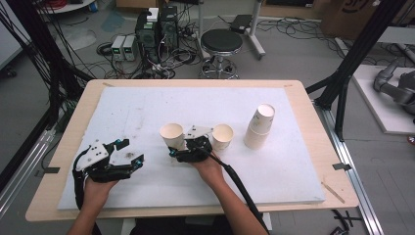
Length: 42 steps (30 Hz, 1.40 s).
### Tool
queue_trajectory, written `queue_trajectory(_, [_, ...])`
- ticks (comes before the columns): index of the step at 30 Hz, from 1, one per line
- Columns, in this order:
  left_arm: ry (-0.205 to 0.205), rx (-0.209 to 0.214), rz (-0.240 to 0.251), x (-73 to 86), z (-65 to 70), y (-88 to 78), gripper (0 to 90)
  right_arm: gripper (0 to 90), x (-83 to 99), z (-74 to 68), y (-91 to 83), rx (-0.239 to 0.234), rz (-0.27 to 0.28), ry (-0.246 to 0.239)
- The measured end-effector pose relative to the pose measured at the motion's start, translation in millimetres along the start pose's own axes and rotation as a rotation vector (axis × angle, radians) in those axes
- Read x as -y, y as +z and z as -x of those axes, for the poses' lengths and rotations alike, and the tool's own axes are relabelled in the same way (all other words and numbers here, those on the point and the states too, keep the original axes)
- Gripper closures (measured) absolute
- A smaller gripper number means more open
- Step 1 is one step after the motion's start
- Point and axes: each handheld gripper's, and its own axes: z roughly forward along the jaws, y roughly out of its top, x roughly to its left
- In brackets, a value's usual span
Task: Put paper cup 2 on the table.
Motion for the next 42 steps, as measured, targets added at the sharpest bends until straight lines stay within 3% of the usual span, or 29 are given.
queue_trajectory(5, [0.0,0.002,0.0,0.0,-0.6,-0.5,20.2,35.9,4.0,-1.0,8.4,-0.007,-0.06,0.014])
queue_trajectory(14, [-0.003,0.003,0.0,0.5,-0.8,-0.1,21.1,35.6,6.6,-4.8,3.8,0.012,-0.136,-0.053])
queue_trajectory(17, [-0.006,0.004,-0.002,1.0,-0.6,0.5,21.1,35.4,10.2,-3.4,1.1,0.006,-0.162,-0.043])
queue_trajectory(22, [-0.009,0.007,-0.005,1.2,0.1,1.8,21.1,33.2,10.7,-2.7,-0.5,0.014,-0.169,-0.062])
queue_trajectory(26, [-0.012,0.009,-0.007,1.8,-0.8,1.6,21.1,26.3,13.8,-2.7,-5.1,0.012,-0.17,-0.039])
queue_trajectory(32, [-0.015,0.01,-0.004,1.9,-1.1,1.6,21.1,24.6,20.2,-1.4,-26.5,0.0,-0.154,-0.032])
queue_trajectory(42, [-0.027,0.039,-0.001,2.5,0.3,6.5,20.3,26.5,28.3,4.8,-94.2,-0.008,-0.021,-0.039])
